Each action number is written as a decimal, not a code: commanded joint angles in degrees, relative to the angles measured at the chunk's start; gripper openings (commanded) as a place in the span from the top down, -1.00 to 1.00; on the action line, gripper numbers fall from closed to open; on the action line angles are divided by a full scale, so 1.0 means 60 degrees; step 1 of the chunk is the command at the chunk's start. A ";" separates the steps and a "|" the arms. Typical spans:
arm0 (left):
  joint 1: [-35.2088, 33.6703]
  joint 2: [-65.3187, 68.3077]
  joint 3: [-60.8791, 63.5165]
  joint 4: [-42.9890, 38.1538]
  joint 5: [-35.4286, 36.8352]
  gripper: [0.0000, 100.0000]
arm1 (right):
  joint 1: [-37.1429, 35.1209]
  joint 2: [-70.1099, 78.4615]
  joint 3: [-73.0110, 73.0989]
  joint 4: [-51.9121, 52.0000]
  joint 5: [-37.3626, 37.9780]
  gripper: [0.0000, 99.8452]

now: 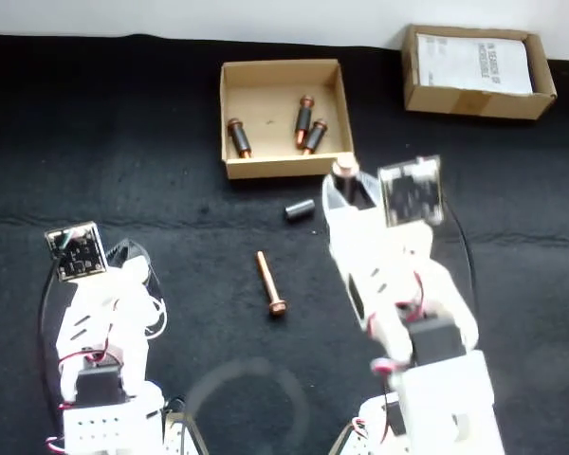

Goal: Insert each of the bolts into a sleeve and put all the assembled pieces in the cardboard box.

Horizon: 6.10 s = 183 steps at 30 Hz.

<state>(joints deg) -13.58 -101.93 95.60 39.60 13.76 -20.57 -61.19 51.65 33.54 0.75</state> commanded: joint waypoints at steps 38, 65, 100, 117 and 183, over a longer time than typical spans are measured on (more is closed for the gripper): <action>-0.0037 -0.0212 0.0256 0.1333 -0.0073 0.87 | -0.0359 2.0901 -1.9275 0.0945 -0.4044 0.99; -0.0344 -0.0212 0.0256 0.1348 -0.0015 0.71 | -0.1048 1.9670 -2.5502 0.9766 -0.4103 0.39; -0.0388 -0.0212 0.0256 0.1363 -0.0044 0.71 | -0.0945 1.2989 -1.5319 1.1216 -0.5890 0.39; -0.0388 -0.0212 0.0256 0.1363 -0.0044 0.71 | -0.0945 1.2974 -1.0762 0.5868 -0.7179 0.39; -0.0388 -0.0212 0.0256 0.1363 -0.0059 0.71 | -0.0007 0.7802 -0.5238 0.0769 -0.4381 0.99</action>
<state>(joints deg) -15.25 -101.93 96.13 48.48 13.76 -21.45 -7.12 19.91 35.56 -27.56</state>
